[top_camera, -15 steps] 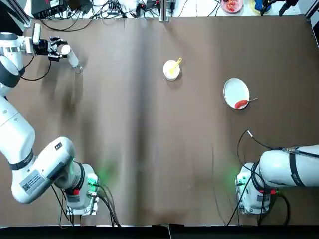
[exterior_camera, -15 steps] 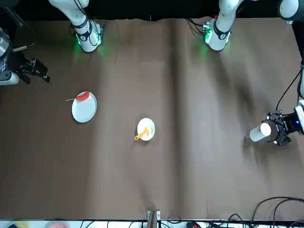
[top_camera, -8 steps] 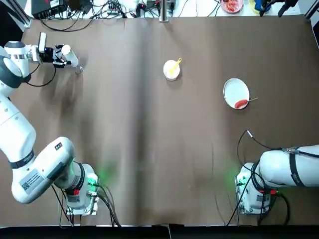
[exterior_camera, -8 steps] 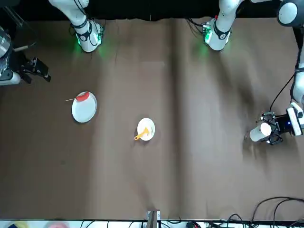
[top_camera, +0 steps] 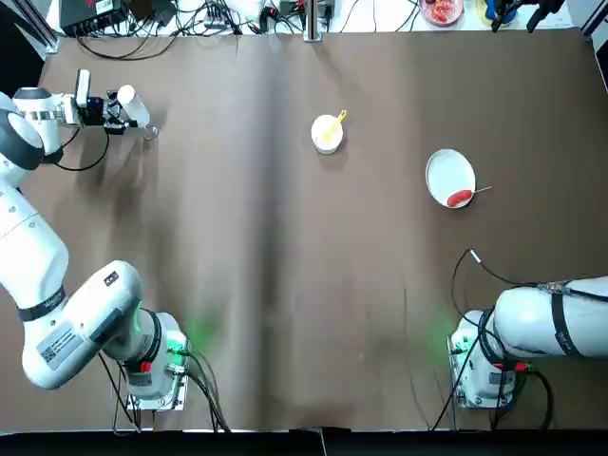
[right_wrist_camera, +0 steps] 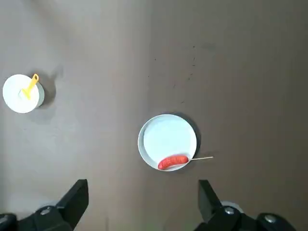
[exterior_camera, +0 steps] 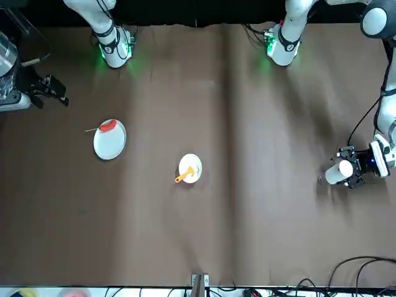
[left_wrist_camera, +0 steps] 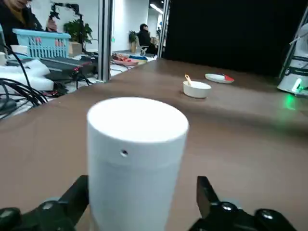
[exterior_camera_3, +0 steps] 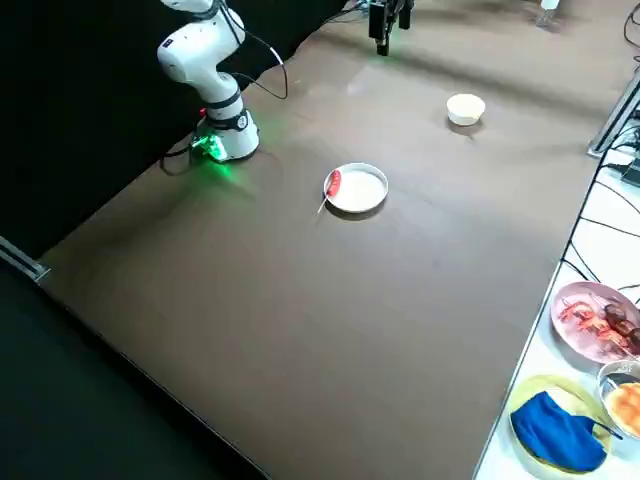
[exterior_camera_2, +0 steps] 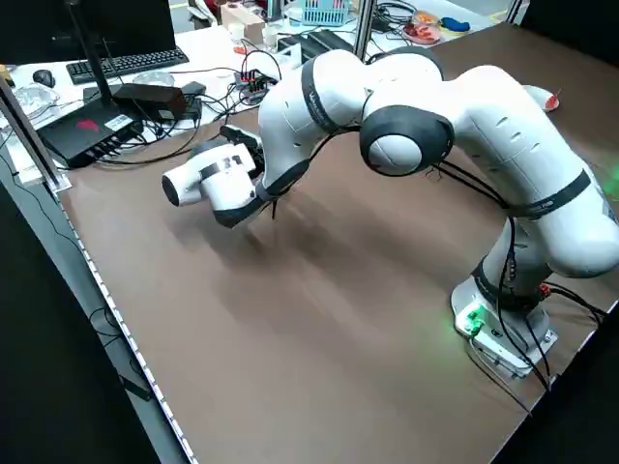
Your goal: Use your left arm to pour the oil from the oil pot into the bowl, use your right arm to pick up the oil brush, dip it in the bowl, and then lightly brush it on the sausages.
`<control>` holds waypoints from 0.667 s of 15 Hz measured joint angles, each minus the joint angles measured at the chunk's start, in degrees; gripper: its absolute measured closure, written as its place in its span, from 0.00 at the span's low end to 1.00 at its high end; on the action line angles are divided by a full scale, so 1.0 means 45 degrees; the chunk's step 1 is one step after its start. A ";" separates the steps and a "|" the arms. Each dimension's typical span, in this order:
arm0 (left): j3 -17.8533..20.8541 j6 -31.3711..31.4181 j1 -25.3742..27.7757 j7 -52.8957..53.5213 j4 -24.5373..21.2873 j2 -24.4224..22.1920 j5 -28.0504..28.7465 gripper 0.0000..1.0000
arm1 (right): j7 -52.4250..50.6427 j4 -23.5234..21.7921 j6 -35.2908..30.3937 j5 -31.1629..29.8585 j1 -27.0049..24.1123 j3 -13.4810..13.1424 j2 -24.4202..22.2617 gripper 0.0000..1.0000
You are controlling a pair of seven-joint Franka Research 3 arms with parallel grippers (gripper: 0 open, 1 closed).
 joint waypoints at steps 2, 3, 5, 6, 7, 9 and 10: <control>-0.0006 0.0000 -0.0001 0.0010 0.0020 0.0000 -0.0201 0.15 | 0.0000 0.0000 0.0000 0.0000 0.0035 0.0000 0.0000 0.00; -0.0010 0.0000 -0.0002 0.0010 0.0021 0.0000 -0.0205 0.17 | 0.0000 0.0000 -0.0001 -0.0001 0.0043 0.0000 0.0000 0.00; -0.0030 -0.0006 -0.0025 0.0027 0.0015 -0.0001 -0.0205 0.34 | 0.0000 0.0000 -0.0001 -0.0001 0.0051 0.0000 0.0000 0.00; -0.0049 -0.0006 -0.0065 0.0027 0.0014 0.0001 -0.0204 0.34 | 0.0000 0.0000 -0.0001 -0.0001 0.0051 0.0000 0.0000 0.00; -0.0066 -0.0006 -0.0119 0.0027 0.0009 0.0001 -0.0201 0.34 | 0.0000 -0.0001 -0.0001 -0.0001 0.0051 0.0000 0.0000 0.00; -0.0108 -0.0006 -0.0214 0.0027 -0.0032 0.0001 -0.0200 0.34 | 0.0000 -0.0001 -0.0001 -0.0002 0.0051 -0.0001 0.0000 0.00; -0.0127 -0.0007 -0.0252 0.0027 -0.0056 0.0000 -0.0201 0.34 | 0.0000 -0.0001 0.0001 -0.0003 0.0051 -0.0002 0.0000 0.00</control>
